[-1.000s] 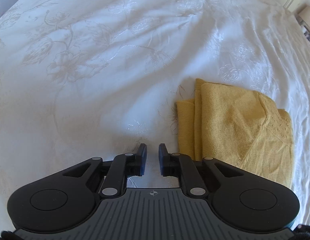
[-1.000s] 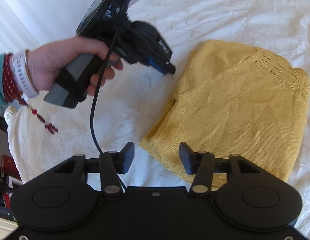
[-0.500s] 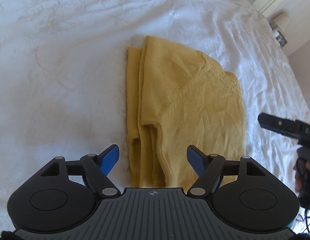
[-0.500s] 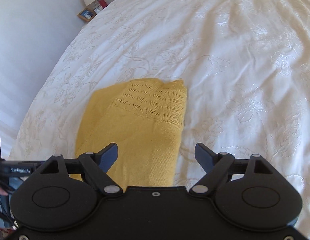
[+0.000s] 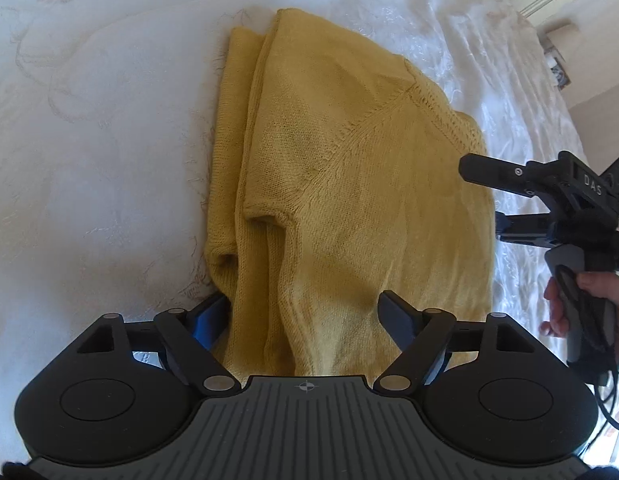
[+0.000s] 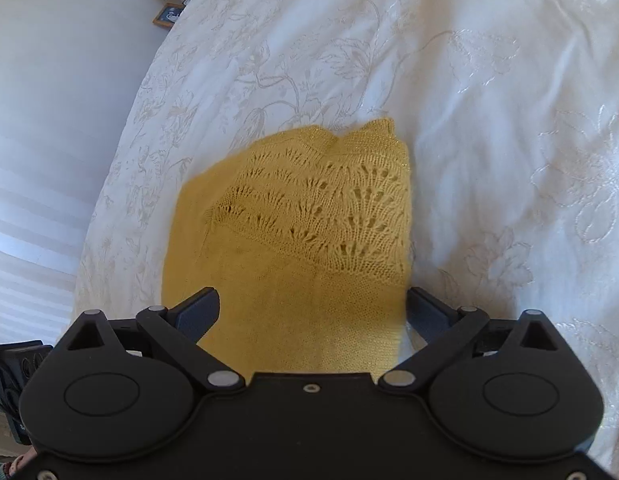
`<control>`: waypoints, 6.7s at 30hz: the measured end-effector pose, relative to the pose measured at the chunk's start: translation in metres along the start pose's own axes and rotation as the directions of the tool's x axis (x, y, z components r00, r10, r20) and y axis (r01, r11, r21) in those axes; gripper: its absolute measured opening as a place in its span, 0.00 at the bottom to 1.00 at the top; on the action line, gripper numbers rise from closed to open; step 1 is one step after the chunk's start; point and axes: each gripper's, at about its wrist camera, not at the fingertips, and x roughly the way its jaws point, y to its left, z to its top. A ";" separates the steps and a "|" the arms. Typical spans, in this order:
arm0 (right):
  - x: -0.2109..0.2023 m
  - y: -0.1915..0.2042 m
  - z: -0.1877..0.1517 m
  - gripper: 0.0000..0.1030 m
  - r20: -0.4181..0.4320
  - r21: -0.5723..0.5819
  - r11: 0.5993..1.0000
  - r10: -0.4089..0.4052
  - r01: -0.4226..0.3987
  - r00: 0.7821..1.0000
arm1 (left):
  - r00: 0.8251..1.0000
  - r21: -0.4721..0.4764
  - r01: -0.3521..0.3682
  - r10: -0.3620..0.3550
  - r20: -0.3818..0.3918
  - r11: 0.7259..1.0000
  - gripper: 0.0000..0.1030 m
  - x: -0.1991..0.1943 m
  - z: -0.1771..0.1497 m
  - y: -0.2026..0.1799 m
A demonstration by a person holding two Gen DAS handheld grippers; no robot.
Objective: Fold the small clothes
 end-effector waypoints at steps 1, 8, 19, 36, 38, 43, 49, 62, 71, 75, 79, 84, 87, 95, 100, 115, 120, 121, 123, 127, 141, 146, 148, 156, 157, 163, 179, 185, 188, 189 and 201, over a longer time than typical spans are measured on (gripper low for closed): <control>0.005 0.000 0.002 0.99 -0.005 0.010 1.000 0.015 -0.015 1.000 | 1.000 0.002 0.008 -0.008 -0.001 1.000 0.81 0.002 0.002 -0.001; 0.022 0.004 0.012 1.00 -0.001 0.030 0.998 0.048 -0.048 0.999 | 0.998 0.001 0.067 -0.067 0.018 0.998 0.91 0.015 0.011 -0.011; 0.020 0.009 0.015 0.54 0.009 -0.010 1.000 -0.027 0.027 1.000 | 0.997 0.023 0.072 -0.073 0.031 0.997 0.28 0.009 0.010 -0.008; -0.086 0.045 -0.041 0.37 0.084 -0.025 0.998 -0.053 0.055 0.995 | 0.966 0.045 0.231 -0.235 0.105 0.972 0.17 -0.041 -0.050 -0.081; -0.100 0.042 -0.055 0.36 0.082 -0.011 0.998 -0.056 0.057 0.995 | 0.965 0.054 0.242 -0.246 0.090 0.969 0.17 -0.041 -0.064 -0.093; -0.137 0.030 -0.098 0.36 0.082 0.037 0.999 -0.034 0.031 0.996 | 0.962 0.077 0.263 -0.268 0.054 0.962 0.17 -0.049 -0.105 -0.123; -0.173 0.007 -0.138 0.36 0.049 0.063 0.998 -0.007 0.004 0.999 | 0.968 0.112 0.246 -0.249 0.014 0.963 0.17 -0.048 -0.152 -0.153; -0.216 -0.062 -0.177 0.50 0.092 0.062 0.941 -0.336 0.332 0.937 | 0.972 -0.002 -0.229 0.229 -0.050 0.973 0.20 -0.036 -0.226 -0.093; -0.215 -0.046 -0.199 0.64 0.115 -0.001 0.963 -0.268 0.270 0.956 | 0.974 0.026 -0.145 0.138 0.181 0.989 0.66 -0.058 -0.173 -0.132; -0.200 -0.026 -0.212 0.64 0.088 -0.108 0.958 -0.255 0.264 0.963 | 0.980 0.078 -0.120 0.106 0.166 0.990 0.66 -0.029 -0.145 -0.146; -0.186 -0.007 -0.228 0.65 0.058 -0.177 0.954 -0.235 0.241 0.970 | 0.989 0.144 -0.081 0.061 0.135 0.986 0.65 -0.009 -0.132 -0.147; -0.172 0.004 -0.240 0.65 0.032 -0.160 0.963 -0.216 0.219 0.976 | 0.993 0.099 -0.115 0.112 0.038 0.988 0.40 0.015 -0.121 -0.133; -0.165 0.008 -0.243 0.65 0.029 -0.154 0.964 -0.215 0.217 0.976 | 0.996 0.043 -0.085 0.084 0.040 0.995 0.18 0.012 -0.122 -0.122; -0.161 0.015 -0.236 0.65 0.053 -0.157 0.962 -0.217 0.223 0.975 | 0.976 0.128 -0.199 0.184 0.120 0.972 0.08 -0.008 -0.144 -0.117; -0.157 0.016 -0.210 0.66 0.107 -0.167 0.952 -0.240 0.255 0.965 | 0.982 0.116 -0.171 0.160 0.098 0.978 0.10 -0.008 -0.140 -0.102; -0.140 -0.002 -0.173 0.85 0.151 -0.055 0.937 -0.334 0.345 0.930 | 0.952 0.249 -0.283 0.240 0.188 0.926 0.38 -0.023 -0.104 -0.104; -0.145 0.004 -0.199 0.99 0.149 -0.022 0.904 -0.419 0.426 0.896 | 0.952 0.243 -0.282 0.239 0.193 0.928 0.68 -0.036 -0.132 -0.107; -0.144 0.004 -0.205 0.99 0.136 -0.016 0.897 -0.436 0.442 0.890 | 0.955 0.244 -0.276 0.235 0.184 0.930 0.69 -0.037 -0.139 -0.109; -0.139 0.003 -0.219 0.99 0.110 -0.019 0.874 -0.481 0.486 0.870 | 0.962 0.264 -0.257 0.222 0.157 0.929 0.69 -0.039 -0.155 -0.113; -0.132 -0.003 -0.242 0.99 0.038 -0.040 0.850 -0.525 0.526 0.850 | 0.972 0.304 -0.227 0.196 0.131 0.925 0.70 -0.043 -0.184 -0.126; -0.149 -0.025 -0.283 0.99 -0.053 -0.074 0.872 -0.489 0.484 0.871 | 0.953 0.262 -0.303 0.289 0.093 0.916 0.85 -0.023 -0.259 -0.115; -0.171 -0.030 -0.290 0.99 -0.034 -0.075 0.893 -0.447 0.444 0.894 | 0.929 0.195 -0.370 0.354 0.113 0.908 0.89 -0.033 -0.269 -0.114; -0.186 -0.027 -0.296 0.99 0.001 -0.073 0.897 -0.437 0.436 0.899 | 0.915 0.173 -0.402 0.388 0.112 0.899 0.90 -0.037 -0.275 -0.115; -0.231 -0.025 -0.304 0.99 0.029 -0.059 0.915 -0.398 0.399 0.917 | 0.892 0.112 -0.449 0.436 0.122 0.887 0.91 -0.070 -0.299 -0.151; -0.237 -0.023 -0.305 0.99 0.034 -0.061 0.917 -0.392 0.393 0.919 | 0.887 0.108 -0.458 0.444 0.131 0.882 0.93 -0.075 -0.302 -0.157; -0.267 0.002 -0.307 0.99 0.108 -0.113 0.925 -0.351 0.363 0.930 | 0.877 0.091 -0.462 0.439 0.197 0.882 0.99 -0.107 -0.313 -0.189; -0.326 0.057 -0.316 0.99 0.292 -0.181 0.885 -0.369 0.430 0.882 | 0.821 0.079 -0.461 0.391 0.416 0.884 0.99 -0.184 -0.339 -0.243; -0.332 0.066 -0.326 0.99 0.347 -0.218 0.824 -0.435 0.523 0.831 | 0.834 0.029 -0.466 0.428 0.349 0.884 0.98 -0.187 -0.343 -0.243; -0.339 0.073 -0.332 0.99 0.389 -0.235 0.810 -0.428 0.537 0.816 | 0.848 0.001 -0.440 0.415 0.331 0.898 0.98 -0.191 -0.347 -0.239; -0.341 0.075 -0.335 0.99 0.407 -0.233 0.805 -0.428 0.545 0.807 | 0.852 0.005 -0.440 0.416 0.319 0.898 0.98 -0.191 -0.348 -0.238; -0.345 0.073 -0.331 0.99 0.366 -0.148 0.850 -0.428 0.506 0.826 | 0.841 0.028 -0.492 0.467 0.273 0.870 0.98 -0.184 -0.354 -0.236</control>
